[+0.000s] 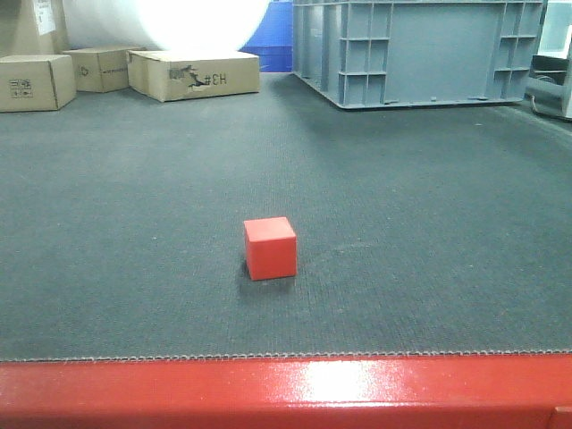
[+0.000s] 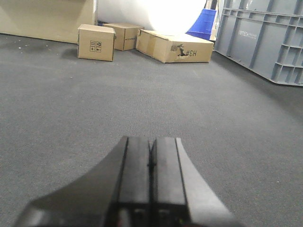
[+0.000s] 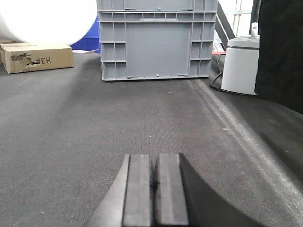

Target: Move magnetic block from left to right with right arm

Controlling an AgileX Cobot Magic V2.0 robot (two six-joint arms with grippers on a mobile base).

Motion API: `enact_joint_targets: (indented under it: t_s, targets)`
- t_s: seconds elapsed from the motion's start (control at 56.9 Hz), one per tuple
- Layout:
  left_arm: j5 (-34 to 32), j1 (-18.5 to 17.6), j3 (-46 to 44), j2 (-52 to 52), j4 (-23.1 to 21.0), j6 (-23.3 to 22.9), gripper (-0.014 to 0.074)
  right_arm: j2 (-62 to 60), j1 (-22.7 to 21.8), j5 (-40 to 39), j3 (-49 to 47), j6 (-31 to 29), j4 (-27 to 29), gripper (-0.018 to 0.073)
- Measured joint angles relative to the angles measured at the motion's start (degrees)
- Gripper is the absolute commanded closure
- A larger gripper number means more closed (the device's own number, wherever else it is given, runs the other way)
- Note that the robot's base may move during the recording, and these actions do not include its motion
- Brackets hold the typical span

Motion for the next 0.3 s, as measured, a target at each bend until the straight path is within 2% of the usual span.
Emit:
enact_joint_targets:
  t_s: [0.299]
  targets:
    - [0.0, 0.0, 0.0, 0.0, 0.0, 0.0, 0.0722, 0.0, 0.0, 0.0, 0.0, 0.0, 0.0, 0.0539]
